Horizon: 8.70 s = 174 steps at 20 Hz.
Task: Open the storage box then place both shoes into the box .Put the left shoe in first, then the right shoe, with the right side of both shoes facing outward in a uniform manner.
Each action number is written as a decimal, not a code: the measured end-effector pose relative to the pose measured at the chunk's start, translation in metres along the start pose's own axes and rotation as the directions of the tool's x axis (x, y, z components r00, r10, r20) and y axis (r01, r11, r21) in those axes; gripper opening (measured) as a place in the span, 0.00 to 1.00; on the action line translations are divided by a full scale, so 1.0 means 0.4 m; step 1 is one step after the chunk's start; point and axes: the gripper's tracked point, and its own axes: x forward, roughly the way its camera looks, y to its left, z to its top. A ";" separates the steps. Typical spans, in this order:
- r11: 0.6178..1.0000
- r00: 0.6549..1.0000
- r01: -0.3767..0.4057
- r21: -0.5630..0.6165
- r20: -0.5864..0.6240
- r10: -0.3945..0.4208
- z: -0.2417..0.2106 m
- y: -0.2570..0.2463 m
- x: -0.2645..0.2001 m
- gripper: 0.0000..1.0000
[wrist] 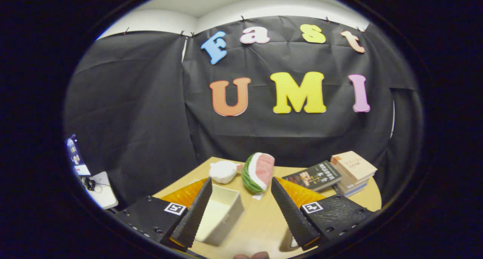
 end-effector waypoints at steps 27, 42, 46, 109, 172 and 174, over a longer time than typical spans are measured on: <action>0.942 0.730 0.301 0.147 -0.671 -0.129 -0.727 -0.470 0.127 0.55; 0.835 0.705 0.389 0.388 -0.710 0.002 -0.699 -0.429 0.133 0.00; 0.806 0.730 0.383 0.452 -0.682 0.036 -0.632 -0.362 0.120 0.00; 0.974 0.949 0.097 0.206 -0.314 -0.029 -0.135 -0.170 0.059 0.96; 0.777 0.832 0.294 0.557 -0.549 0.080 -0.151 0.153 0.187 0.00; 0.794 0.823 0.302 0.528 -0.565 0.063 -0.171 0.203 0.205 0.00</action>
